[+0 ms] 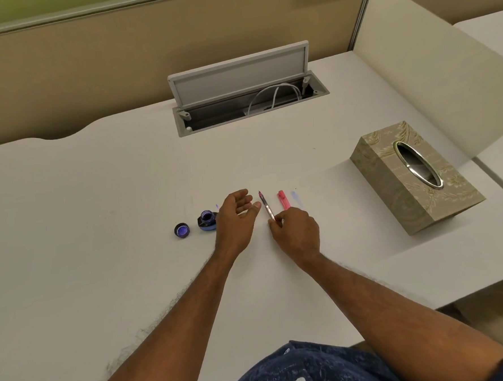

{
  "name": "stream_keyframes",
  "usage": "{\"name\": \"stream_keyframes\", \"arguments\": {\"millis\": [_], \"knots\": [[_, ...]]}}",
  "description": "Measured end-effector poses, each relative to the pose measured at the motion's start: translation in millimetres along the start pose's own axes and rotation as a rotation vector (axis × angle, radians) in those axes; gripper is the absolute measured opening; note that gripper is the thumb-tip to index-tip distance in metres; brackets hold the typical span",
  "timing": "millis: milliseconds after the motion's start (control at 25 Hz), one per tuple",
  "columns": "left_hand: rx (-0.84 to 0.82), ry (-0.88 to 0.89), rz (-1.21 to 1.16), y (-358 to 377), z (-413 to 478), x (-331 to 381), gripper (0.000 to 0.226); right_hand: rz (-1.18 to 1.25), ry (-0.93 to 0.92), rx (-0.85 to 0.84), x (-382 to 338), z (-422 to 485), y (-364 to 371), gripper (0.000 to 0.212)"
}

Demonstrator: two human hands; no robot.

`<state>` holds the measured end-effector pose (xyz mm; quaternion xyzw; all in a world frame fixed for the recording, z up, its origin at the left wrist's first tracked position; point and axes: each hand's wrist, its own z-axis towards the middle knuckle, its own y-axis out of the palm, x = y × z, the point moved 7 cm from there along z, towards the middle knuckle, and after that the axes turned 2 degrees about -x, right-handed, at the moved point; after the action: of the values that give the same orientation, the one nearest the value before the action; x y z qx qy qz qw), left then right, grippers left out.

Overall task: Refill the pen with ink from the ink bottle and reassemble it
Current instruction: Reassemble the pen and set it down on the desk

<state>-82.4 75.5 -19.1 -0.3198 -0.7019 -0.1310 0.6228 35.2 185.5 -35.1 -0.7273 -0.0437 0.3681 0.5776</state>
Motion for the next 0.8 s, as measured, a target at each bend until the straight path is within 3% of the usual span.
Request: {"name": "stream_keyframes", "arguments": {"millis": [800], "knots": [[-0.021, -0.043, -0.058, -0.9, -8.9, -7.5, 0.030, -0.100, -0.019, -0.067, -0.6, 2.2, 5.0, 0.038]]}}
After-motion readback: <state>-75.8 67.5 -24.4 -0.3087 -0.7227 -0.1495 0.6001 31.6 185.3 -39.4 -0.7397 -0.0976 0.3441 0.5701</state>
